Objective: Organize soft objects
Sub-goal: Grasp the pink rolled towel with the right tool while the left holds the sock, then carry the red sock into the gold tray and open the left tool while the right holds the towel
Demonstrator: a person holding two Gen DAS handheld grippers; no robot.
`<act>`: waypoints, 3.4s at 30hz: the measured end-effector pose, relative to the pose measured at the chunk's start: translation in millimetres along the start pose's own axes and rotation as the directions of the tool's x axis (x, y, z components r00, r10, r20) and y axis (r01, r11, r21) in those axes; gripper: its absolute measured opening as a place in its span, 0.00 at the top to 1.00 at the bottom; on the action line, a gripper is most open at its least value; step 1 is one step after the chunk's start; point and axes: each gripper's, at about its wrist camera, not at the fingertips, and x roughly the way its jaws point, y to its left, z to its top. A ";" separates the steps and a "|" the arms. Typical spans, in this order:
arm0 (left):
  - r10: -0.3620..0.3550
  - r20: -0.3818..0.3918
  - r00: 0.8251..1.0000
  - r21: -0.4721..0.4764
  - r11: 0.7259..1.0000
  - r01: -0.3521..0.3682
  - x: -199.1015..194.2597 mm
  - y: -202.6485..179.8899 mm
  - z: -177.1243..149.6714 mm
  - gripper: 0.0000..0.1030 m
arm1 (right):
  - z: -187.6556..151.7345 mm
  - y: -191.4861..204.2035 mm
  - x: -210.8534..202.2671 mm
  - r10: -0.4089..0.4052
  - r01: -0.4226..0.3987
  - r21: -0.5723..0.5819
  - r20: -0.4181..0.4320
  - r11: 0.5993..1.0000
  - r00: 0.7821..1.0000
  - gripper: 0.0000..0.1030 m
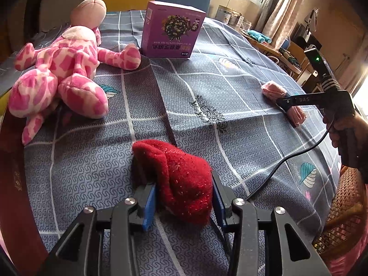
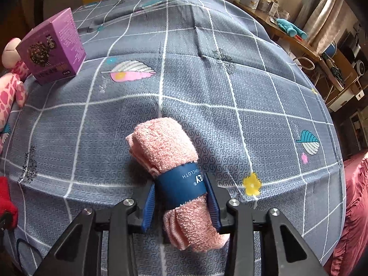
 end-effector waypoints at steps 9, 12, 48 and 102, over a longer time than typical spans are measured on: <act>0.022 0.020 1.000 0.005 1.000 -0.022 -0.8 -2.9 -2.7 0.57 | -34.7 94.1 -16.9 0.235 -0.241 -0.082 -0.071 0.967 0.969 0.61; 0.026 0.024 0.999 0.008 1.000 -0.026 -0.7 -3.4 -2.8 0.57 | -40.4 113.8 -12.6 0.166 -0.172 -0.142 -0.052 0.975 0.985 0.60; 0.023 0.103 0.994 -0.002 1.000 -0.023 -45.4 -10.3 -3.0 0.66 | -44.7 111.2 1.7 0.179 -0.176 -0.168 -0.002 0.970 0.984 0.55; 0.562 0.087 0.822 -0.554 0.714 -0.429 -216.5 209.5 -112.3 0.43 | -54.6 113.5 -8.9 0.107 -0.098 -0.198 0.039 0.975 0.993 0.57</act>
